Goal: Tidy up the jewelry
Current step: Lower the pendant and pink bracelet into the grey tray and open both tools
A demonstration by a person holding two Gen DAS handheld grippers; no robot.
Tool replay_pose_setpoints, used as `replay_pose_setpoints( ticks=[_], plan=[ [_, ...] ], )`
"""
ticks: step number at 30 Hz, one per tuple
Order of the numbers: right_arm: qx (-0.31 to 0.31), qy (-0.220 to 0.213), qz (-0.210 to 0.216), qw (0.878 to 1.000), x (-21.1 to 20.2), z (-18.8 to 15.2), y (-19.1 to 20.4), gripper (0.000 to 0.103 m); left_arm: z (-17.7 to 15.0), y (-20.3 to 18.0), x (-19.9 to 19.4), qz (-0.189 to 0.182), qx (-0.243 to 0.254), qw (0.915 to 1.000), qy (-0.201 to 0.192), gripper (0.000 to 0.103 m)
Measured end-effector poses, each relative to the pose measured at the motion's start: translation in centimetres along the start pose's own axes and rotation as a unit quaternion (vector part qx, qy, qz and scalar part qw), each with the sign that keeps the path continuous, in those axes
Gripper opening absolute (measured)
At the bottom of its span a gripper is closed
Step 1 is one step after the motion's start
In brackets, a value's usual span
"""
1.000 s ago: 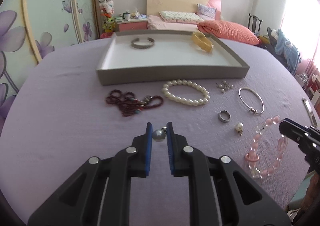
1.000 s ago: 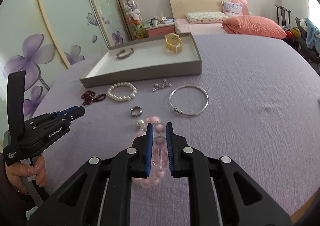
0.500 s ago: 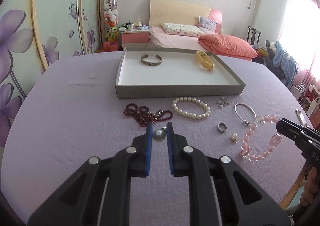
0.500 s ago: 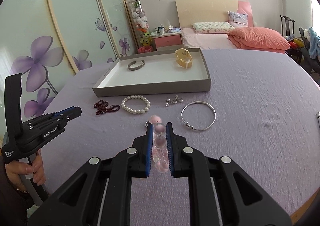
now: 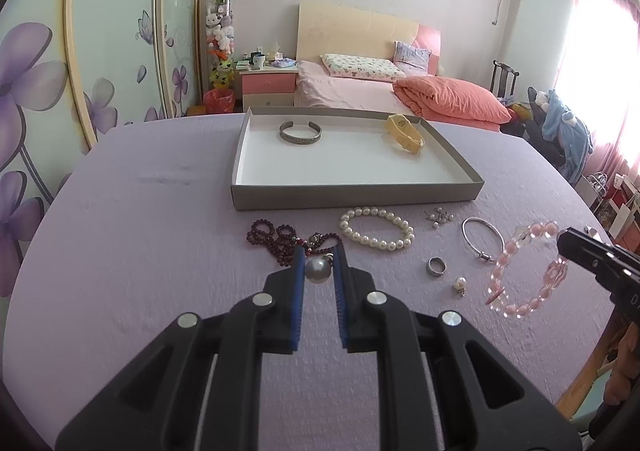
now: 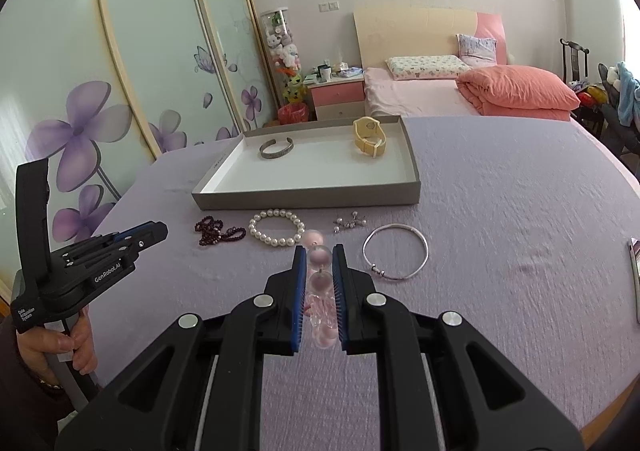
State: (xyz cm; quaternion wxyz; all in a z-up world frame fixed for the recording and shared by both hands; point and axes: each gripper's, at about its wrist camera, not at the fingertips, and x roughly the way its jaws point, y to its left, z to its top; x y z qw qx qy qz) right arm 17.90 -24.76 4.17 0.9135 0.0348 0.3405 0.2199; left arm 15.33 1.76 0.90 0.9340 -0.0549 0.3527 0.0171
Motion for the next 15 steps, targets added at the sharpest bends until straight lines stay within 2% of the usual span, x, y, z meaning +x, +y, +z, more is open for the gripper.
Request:
replay_pose_setpoints(
  ticks=[6, 15],
  plan=[
    [-0.004, -0.016, -0.013, 1.000, 0.1, 1.9, -0.3, 0.014, 1.1, 0.3, 0.3, -0.001, -0.005, 1.0000, -0.006, 0.014],
    [-0.016, -0.046, -0.026, 0.998, 2.6, 7.9, 0.4, 0.014, 5.0, 1.0, 1.9, 0.001, -0.007, 0.9997, -0.025, 0.014]
  ],
)
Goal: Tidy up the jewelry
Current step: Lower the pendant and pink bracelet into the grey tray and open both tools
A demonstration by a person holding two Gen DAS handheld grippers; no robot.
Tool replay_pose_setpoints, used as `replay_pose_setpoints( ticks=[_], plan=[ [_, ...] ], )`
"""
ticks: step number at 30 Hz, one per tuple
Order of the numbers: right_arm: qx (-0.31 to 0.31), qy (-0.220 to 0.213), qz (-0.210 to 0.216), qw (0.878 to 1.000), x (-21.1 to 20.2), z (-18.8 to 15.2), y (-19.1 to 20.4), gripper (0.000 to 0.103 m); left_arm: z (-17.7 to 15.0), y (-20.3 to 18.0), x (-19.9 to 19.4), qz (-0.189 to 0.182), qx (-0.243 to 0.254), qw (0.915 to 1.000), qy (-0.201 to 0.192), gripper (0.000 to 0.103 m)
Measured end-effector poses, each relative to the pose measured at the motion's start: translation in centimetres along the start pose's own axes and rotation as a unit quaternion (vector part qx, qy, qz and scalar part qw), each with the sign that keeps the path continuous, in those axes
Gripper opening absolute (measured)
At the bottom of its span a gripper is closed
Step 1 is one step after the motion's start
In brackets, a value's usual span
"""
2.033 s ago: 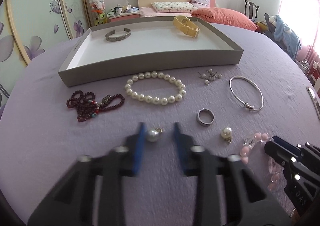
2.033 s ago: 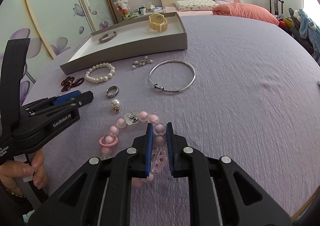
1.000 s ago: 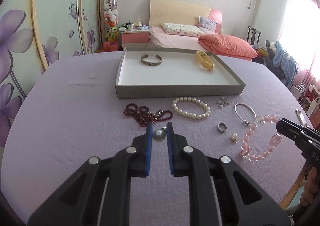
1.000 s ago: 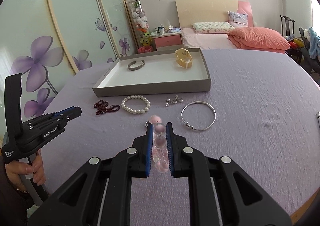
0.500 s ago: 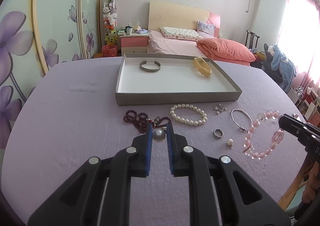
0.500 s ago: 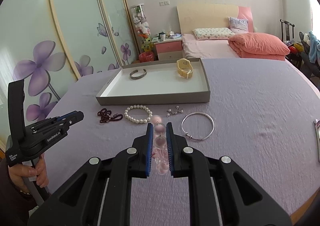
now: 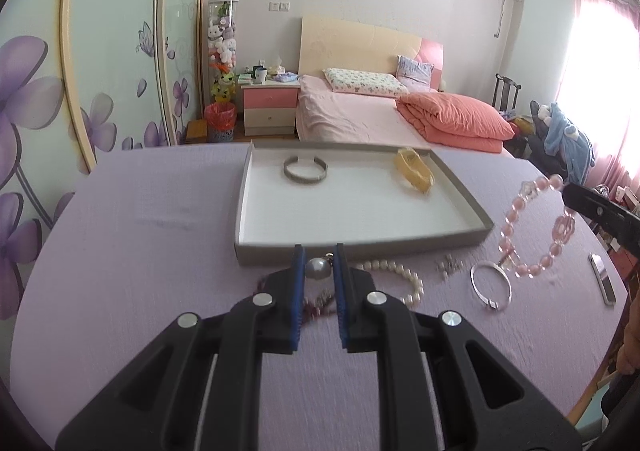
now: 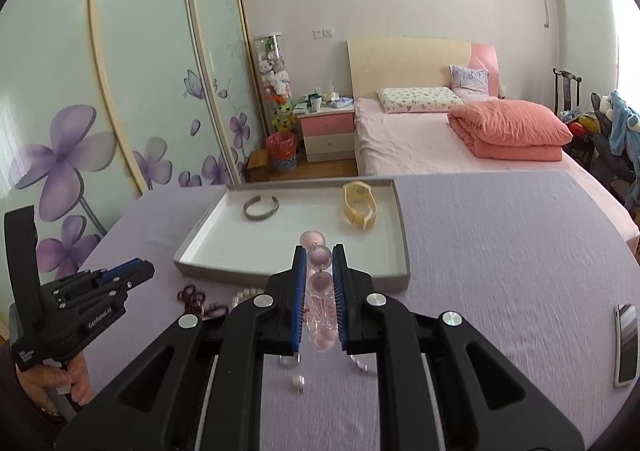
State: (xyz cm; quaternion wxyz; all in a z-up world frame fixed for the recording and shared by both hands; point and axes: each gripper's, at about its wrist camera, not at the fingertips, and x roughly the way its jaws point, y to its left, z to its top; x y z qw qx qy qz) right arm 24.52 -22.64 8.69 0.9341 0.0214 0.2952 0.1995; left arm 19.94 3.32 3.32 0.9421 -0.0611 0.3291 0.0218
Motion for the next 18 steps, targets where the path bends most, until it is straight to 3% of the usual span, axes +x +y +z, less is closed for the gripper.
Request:
replay_pose_setpoints(
  ticks=[8, 18],
  plan=[
    [-0.021, 0.011, 0.004, 1.000, 6.6, 3.6, 1.2, 0.014, 4.3, 0.7, 3.6, 0.003, -0.005, 0.9999, -0.011, 0.014],
    [-0.032, 0.090, 0.001, 0.995, 16.6, 3.5, 1.0, 0.014, 7.3, 1.4, 9.2, 0.005, -0.012, 0.9999, -0.003, 0.014]
  ],
)
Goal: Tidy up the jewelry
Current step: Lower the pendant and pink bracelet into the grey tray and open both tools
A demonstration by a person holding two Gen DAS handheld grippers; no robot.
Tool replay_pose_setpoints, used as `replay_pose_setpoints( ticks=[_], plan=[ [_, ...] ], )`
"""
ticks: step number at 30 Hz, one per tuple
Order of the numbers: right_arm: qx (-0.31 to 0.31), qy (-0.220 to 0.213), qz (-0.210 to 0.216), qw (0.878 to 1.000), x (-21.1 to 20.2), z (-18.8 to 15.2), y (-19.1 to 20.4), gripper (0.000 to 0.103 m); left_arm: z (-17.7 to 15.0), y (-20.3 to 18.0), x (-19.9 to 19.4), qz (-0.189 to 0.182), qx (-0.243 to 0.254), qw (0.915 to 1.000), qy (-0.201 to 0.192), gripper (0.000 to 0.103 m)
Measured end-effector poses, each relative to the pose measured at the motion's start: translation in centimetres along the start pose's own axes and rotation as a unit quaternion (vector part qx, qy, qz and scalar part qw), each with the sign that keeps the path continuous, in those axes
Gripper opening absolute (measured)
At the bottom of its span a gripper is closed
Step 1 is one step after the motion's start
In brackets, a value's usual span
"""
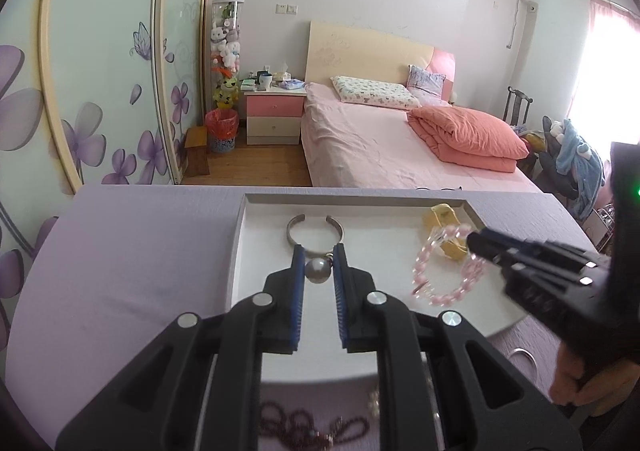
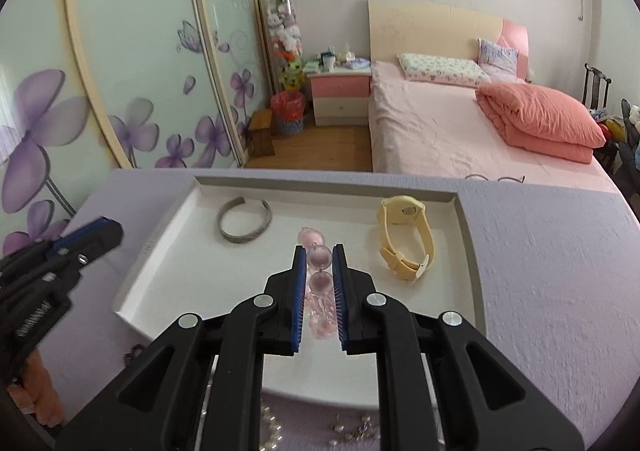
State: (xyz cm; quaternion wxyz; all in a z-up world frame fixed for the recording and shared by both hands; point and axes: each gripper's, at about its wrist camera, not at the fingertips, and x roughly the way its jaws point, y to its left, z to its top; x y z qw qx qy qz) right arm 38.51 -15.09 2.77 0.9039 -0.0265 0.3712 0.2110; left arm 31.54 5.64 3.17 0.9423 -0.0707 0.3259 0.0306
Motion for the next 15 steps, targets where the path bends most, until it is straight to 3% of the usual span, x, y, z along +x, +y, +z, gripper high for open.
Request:
replay_pose_setpoints(
  ticks=[7, 15],
  plan=[
    [0.021, 0.015, -0.040, 0.999, 2.2, -0.2, -2.2, 0.014, 0.1, -0.2, 2.3, -0.004, 0.006, 0.9999, 0.012, 0.014],
    [0.034, 0.025, -0.050, 0.998, 3.1, 0.0, -3.7, 0.014, 0.5, -0.4, 4.1, -0.012, 0.004, 0.9997, 0.022, 0.014]
  ],
)
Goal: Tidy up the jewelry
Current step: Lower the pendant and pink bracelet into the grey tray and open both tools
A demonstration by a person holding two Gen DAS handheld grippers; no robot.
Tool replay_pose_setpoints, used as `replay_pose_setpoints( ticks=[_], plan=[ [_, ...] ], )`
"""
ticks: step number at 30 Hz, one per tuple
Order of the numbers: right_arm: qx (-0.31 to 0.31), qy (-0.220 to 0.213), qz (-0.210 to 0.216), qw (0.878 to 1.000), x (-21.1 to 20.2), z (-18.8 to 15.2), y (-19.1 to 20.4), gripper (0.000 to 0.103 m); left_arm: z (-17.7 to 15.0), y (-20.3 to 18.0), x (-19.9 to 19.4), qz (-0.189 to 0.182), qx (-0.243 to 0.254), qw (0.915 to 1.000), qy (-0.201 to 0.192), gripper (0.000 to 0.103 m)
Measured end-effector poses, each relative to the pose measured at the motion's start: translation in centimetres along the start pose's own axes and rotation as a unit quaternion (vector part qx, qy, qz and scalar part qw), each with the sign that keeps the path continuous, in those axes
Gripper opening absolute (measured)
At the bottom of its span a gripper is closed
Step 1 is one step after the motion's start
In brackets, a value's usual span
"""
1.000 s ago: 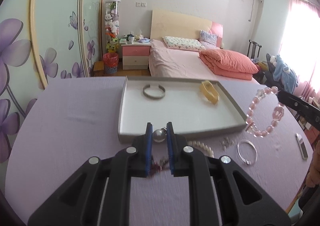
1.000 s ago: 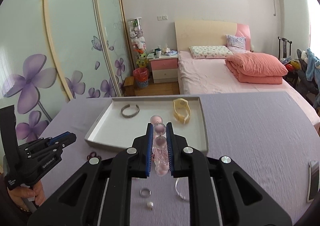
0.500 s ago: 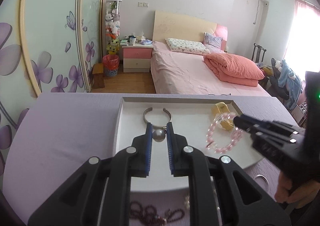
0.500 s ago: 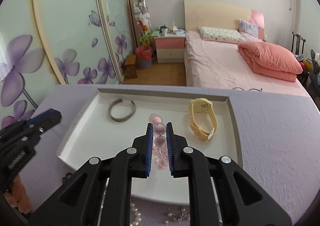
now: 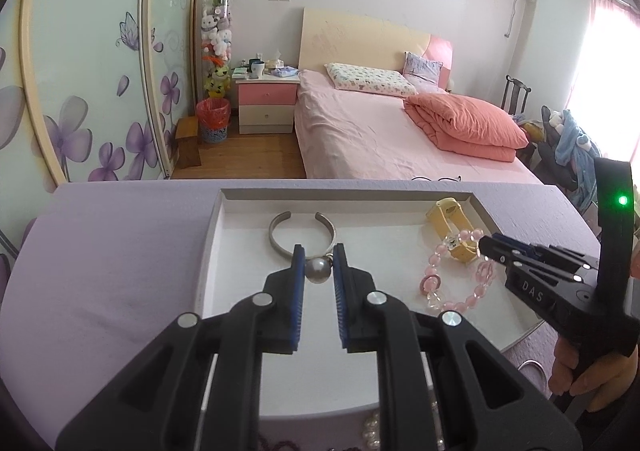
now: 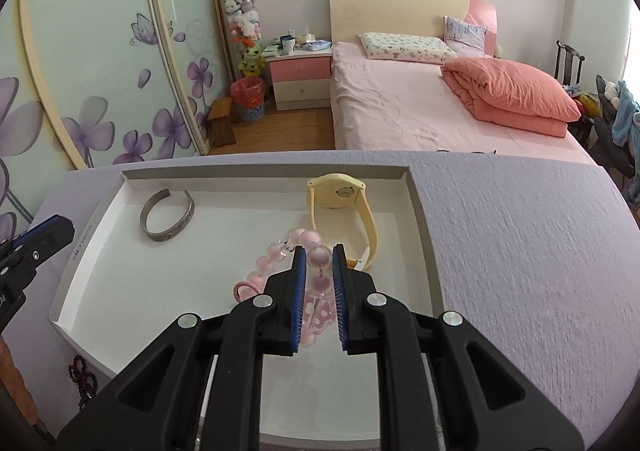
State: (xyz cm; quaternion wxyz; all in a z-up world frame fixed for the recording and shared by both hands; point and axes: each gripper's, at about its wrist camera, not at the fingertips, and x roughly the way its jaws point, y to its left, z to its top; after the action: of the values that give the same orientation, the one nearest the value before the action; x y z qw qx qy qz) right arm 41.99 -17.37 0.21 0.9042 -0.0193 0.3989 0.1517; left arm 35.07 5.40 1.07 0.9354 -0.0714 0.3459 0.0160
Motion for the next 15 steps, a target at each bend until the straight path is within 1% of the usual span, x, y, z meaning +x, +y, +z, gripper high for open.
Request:
replay_pose_setpoints(
  ticks=[2, 3, 4, 6, 9, 12, 15],
  plan=[
    [0.003, 0.000, 0.005, 1.000, 0.1, 0.0, -0.4, 0.016, 0.2, -0.1, 0.2, -0.001, 0.000, 1.0000, 0.000, 0.014],
    [0.003, -0.001, 0.006, 1.000, 0.0, -0.1, -0.5, 0.021, 0.2, -0.1, 0.2, -0.001, 0.000, 1.0000, 0.000, 0.014],
    [0.005, -0.003, 0.006, 1.000, -0.2, -0.2, -0.6, 0.029, 0.2, -0.2, 0.4, 0.000, 0.001, 1.0000, 0.001, 0.014],
    [0.006, -0.005, 0.011, 1.000, -0.5, -0.3, -0.7, 0.039, 0.3, -0.4, 0.7, 0.001, 0.002, 1.0000, 0.003, 0.014],
    [0.001, -0.010, 0.012, 1.000, -0.8, -0.5, -0.6, 0.041, 0.3, -0.6, 1.5, 0.002, 0.004, 1.0000, 0.008, 0.014],
    [-0.006, -0.012, 0.009, 1.000, -1.0, -0.7, -0.6, 0.045, 0.3, -0.8, 2.5, 0.004, 0.004, 0.9999, 0.015, 0.014],
    [-0.008, -0.009, 0.009, 1.000, -1.0, -1.0, -0.7, 0.046, 0.3, -0.8, 3.5, 0.008, 0.003, 0.9997, 0.023, 0.014]
  ],
)
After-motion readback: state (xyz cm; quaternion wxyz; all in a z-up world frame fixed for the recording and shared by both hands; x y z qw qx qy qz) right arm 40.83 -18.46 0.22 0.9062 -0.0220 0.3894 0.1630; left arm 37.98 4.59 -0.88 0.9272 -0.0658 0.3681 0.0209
